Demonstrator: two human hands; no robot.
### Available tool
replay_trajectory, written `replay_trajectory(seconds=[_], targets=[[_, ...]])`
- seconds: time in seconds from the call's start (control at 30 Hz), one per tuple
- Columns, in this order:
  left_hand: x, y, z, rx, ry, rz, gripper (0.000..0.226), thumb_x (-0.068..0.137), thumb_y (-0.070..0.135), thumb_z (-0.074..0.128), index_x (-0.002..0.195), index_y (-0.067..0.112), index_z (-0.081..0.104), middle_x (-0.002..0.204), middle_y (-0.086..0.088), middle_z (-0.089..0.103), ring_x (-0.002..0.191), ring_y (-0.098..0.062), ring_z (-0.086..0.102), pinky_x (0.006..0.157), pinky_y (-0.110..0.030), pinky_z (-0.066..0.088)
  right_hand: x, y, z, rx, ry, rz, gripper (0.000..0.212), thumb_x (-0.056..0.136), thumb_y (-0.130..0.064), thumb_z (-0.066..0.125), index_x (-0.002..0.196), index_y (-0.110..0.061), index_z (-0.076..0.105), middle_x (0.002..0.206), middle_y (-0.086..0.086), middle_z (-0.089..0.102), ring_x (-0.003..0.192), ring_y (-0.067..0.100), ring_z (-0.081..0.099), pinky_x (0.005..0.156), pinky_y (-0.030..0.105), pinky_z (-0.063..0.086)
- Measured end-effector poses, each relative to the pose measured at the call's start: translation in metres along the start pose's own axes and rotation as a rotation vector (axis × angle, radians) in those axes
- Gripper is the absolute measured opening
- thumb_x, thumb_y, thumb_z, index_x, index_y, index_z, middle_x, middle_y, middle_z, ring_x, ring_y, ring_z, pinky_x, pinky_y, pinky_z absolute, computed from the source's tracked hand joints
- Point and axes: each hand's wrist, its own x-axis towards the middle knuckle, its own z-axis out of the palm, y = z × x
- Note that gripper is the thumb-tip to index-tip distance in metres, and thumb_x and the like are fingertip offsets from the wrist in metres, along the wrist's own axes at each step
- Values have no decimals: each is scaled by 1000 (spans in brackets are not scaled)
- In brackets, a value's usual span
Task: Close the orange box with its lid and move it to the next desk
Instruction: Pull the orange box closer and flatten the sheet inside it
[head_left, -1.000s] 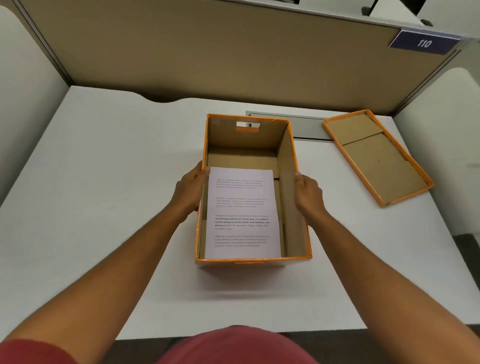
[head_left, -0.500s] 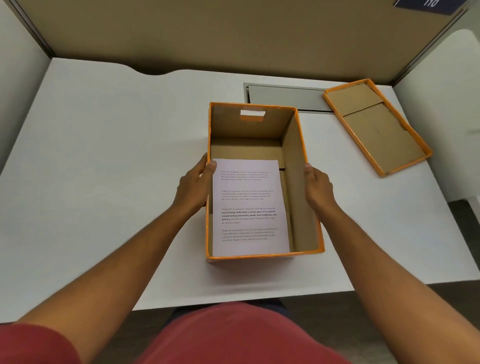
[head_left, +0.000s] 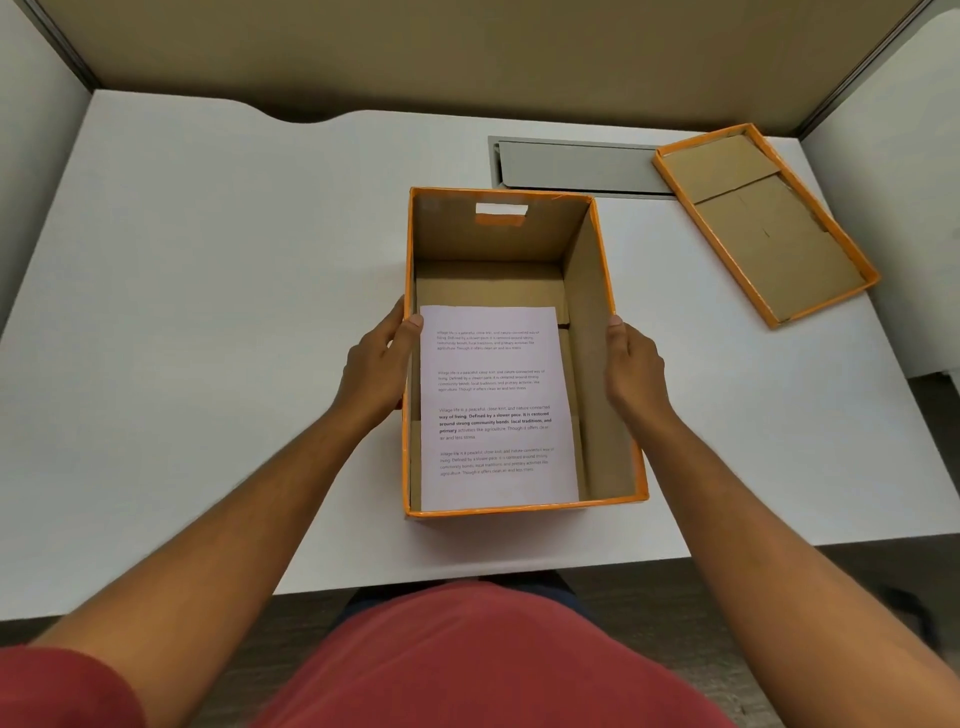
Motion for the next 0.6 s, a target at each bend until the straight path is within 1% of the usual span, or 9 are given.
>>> replay_trajectory(seconds=[0.1, 0.17, 0.23, 0.3, 0.33, 0.4, 0.43, 0.53, 0.6], targets=[[-1, -1, 0, 13, 3, 5, 53, 110, 44, 36, 161, 30, 34, 156, -9, 55, 140, -33, 54, 90, -33, 42, -1, -1, 0, 3, 6, -3, 42, 111, -45, 29, 89, -18, 52, 75, -10, 52, 69, 7, 51, 81, 32, 42], [-1, -2, -1, 41, 6, 20, 54, 110, 45, 37, 161, 30, 34, 152, -9, 59, 135, -32, 58, 89, -34, 46, 0, 1, 0, 3, 12, 2, 42, 111, -45, 29, 88, -19, 52, 76, -9, 53, 70, 8, 52, 81, 32, 43], [-1, -3, -4, 134, 17, 63, 58, 108, 50, 38, 162, 29, 36, 149, -8, 62, 131, -32, 63, 93, -42, 55, -1, 0, 0, 12, 5, 5, 42, 111, -46, 28, 88, -20, 52, 80, -3, 57, 76, 11, 56, 83, 34, 47], [1, -2, -12, 345, 46, 129, 63, 106, 56, 38, 163, 28, 35, 158, -7, 53, 139, -34, 57, 107, -54, 50, -4, -4, -4, 36, -26, 17, 43, 111, -46, 27, 100, -19, 59, 98, 6, 66, 94, 21, 64, 95, 40, 51], [2, -1, -14, 466, 64, 165, 65, 106, 56, 39, 164, 27, 32, 163, -7, 47, 143, -35, 53, 110, -57, 47, -4, -7, -6, 52, -50, 30, 44, 111, -46, 28, 114, -19, 62, 114, 10, 68, 110, 26, 65, 103, 40, 49], [3, 3, -16, 634, 107, 234, 68, 106, 51, 46, 165, 24, 26, 169, -9, 36, 147, -35, 48, 111, -55, 46, -2, -10, -12, 101, -118, 78, 50, 112, -45, 28, 144, -17, 54, 148, 10, 58, 138, 30, 54, 113, 38, 40], [4, 6, -14, 684, 127, 271, 69, 105, 48, 50, 165, 21, 27, 169, -10, 34, 148, -35, 46, 112, -55, 46, 2, -10, -14, 137, -158, 109, 52, 111, -45, 29, 150, -18, 48, 156, 8, 51, 144, 30, 48, 116, 40, 38], [6, 18, 0, 795, 155, 362, 70, 102, 46, 58, 162, 19, 34, 168, -12, 37, 153, -36, 39, 121, -58, 35, 15, -4, -23, 227, -234, 189, 52, 109, -50, 33, 150, -23, 49, 154, 3, 52, 142, 28, 50, 118, 48, 42], [5, 31, 18, 823, 157, 422, 67, 101, 47, 56, 160, 21, 37, 168, -10, 37, 154, -34, 36, 125, -61, 27, 26, 5, -35, 257, -217, 186, 52, 108, -51, 35, 150, -23, 49, 152, 4, 55, 139, 29, 53, 118, 51, 42]])
